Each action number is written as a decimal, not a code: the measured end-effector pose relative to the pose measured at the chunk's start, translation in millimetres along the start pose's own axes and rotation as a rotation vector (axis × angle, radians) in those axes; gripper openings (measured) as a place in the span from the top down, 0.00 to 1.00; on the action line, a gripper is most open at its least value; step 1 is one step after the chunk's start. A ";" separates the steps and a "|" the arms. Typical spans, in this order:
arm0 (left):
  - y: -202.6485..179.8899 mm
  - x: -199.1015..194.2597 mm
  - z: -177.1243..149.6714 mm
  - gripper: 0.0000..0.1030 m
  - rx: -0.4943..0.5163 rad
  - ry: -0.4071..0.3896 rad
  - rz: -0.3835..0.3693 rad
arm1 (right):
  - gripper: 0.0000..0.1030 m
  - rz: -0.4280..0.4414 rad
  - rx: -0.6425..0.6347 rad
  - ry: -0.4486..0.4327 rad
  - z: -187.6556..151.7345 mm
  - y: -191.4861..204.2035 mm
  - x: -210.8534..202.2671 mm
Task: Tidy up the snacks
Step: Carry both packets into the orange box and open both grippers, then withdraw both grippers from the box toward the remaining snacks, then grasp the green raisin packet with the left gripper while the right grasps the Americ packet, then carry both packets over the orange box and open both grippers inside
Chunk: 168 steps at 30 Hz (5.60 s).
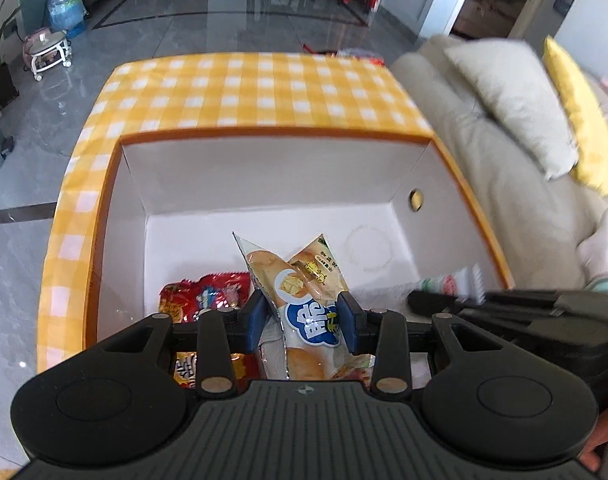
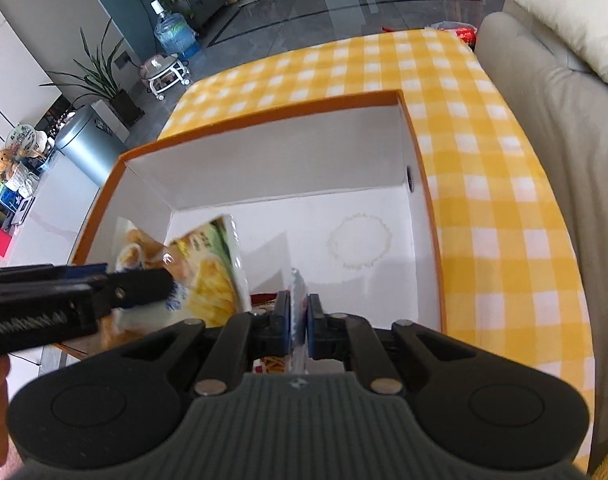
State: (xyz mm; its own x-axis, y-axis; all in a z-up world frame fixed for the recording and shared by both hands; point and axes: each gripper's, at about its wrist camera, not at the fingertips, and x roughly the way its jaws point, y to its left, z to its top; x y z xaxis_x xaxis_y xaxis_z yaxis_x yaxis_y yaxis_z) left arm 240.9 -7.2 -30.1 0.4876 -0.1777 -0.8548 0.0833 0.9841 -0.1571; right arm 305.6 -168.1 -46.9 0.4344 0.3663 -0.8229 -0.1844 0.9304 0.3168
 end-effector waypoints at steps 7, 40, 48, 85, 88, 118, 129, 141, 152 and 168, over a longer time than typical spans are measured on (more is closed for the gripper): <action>0.0 9.4 2.4 0.57 0.035 0.059 0.033 | 0.96 -0.029 -0.022 0.020 4.9 -0.4 5.5; -10.3 -44.4 -6.4 0.20 0.152 -0.036 0.185 | 0.61 -0.199 -0.136 0.012 14.0 14.0 -23.2; -13.3 -69.8 -13.6 0.20 0.133 -0.077 0.154 | 0.61 -0.183 -0.118 -0.018 9.0 12.1 -44.9; -14.2 -122.7 -155.8 0.23 0.017 -0.107 0.007 | 0.55 -0.096 -0.188 -0.229 -162.6 36.9 -140.4; -20.6 -112.1 -163.4 0.23 0.036 -0.062 0.024 | 0.52 -0.125 -0.185 -0.200 -176.1 31.3 -131.5; -32.6 -8.4 -161.2 0.37 0.138 0.187 0.180 | 0.19 -0.202 -0.325 -0.069 -159.5 -11.1 -31.7; -26.5 -1.8 -160.4 0.59 0.127 0.198 0.191 | 0.31 -0.186 -0.297 -0.023 -159.3 -17.4 -21.0; -22.3 -15.4 -159.4 0.65 0.094 0.136 0.170 | 0.44 -0.190 -0.295 -0.057 -160.5 -14.8 -31.0; -20.1 -47.2 -156.8 0.65 0.029 0.067 0.128 | 0.44 -0.204 -0.280 -0.115 -163.4 -9.2 -53.7; -30.0 -89.3 -119.2 0.65 0.040 -0.057 0.063 | 0.44 -0.121 -0.192 -0.109 -153.2 2.5 -95.4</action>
State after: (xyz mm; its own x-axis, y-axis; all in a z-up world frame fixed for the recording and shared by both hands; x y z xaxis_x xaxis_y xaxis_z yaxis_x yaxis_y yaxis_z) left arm 91.2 -21.5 -8.0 0.5417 -0.1163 -0.8325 0.0849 0.9929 -0.0835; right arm 128.7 -202.9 -39.8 0.5543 0.2619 -0.7901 -0.2850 0.9515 0.1155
